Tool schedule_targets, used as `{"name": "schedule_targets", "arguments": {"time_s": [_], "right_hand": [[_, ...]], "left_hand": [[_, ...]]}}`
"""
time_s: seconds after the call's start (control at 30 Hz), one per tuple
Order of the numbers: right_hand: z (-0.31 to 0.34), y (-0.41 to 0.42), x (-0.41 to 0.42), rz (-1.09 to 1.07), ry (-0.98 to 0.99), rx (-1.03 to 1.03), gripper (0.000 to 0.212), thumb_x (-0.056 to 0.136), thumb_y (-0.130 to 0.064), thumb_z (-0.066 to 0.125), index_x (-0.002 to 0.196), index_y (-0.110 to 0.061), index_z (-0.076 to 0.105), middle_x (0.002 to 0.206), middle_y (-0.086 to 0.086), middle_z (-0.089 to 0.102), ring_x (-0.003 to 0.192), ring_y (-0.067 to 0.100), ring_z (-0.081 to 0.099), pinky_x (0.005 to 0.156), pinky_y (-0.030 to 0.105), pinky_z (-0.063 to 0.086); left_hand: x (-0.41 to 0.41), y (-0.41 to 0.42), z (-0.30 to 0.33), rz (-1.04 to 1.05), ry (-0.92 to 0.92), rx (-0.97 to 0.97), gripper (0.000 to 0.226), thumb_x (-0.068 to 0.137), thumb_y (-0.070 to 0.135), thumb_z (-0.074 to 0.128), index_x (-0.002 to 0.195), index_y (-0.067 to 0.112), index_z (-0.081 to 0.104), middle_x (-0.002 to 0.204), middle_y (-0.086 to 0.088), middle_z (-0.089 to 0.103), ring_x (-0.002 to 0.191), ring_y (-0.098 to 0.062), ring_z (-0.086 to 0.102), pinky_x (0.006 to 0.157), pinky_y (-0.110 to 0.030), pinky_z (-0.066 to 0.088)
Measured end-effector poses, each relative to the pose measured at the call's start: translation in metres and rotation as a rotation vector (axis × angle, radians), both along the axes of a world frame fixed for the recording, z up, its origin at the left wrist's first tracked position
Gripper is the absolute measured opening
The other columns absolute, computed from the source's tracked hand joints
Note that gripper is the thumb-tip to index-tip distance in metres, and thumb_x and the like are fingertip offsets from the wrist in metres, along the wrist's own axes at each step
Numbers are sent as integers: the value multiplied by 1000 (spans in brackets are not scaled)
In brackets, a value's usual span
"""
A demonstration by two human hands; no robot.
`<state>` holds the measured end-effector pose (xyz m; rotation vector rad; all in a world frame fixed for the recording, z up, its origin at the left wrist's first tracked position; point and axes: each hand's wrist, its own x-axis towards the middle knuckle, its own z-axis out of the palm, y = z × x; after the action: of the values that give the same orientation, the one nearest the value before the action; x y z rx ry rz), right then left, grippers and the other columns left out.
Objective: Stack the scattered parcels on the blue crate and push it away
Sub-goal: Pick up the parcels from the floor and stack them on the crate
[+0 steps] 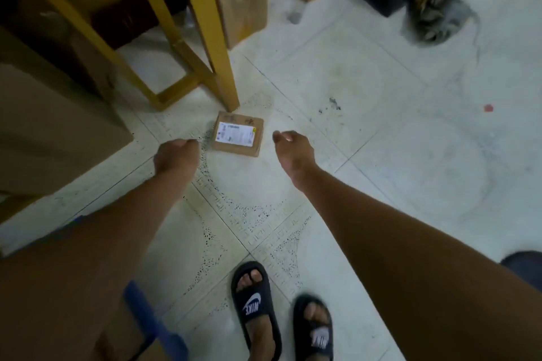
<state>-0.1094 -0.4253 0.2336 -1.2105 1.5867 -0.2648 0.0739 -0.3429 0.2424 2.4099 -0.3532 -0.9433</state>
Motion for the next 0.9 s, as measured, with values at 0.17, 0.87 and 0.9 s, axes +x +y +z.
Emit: {"name": "schedule_targets", "arguments": {"time_s": [0.17, 0.87, 0.9], "right_hand": [[-97, -34, 20, -35, 4, 83, 51, 96, -41, 50, 136, -11, 51, 138, 12, 55, 125, 30, 53, 108, 39, 41], [-267, -63, 71, -22, -242, 219, 55, 95, -20, 54, 145, -33, 36, 134, 5, 56, 107, 25, 58, 67, 35, 54], [-248, -54, 69, -1, -225, 207, 52, 95, -21, 54, 144, -33, 38, 132, 4, 57, 107, 24, 58, 67, 35, 54]], "left_hand": [[13, -38, -82, -69, -108, 94, 37, 97, 25, 43, 113, 0, 65, 117, -19, 66, 106, -35, 61, 83, -33, 47], [38, -81, -262, 189, 111, 3, 39, 98, 33, 38, 117, 10, 63, 112, -9, 66, 89, -22, 62, 66, -28, 50], [32, -70, -241, 232, 130, 15, 41, 98, 32, 38, 123, 9, 60, 118, -10, 65, 96, -24, 63, 74, -31, 53]]}}
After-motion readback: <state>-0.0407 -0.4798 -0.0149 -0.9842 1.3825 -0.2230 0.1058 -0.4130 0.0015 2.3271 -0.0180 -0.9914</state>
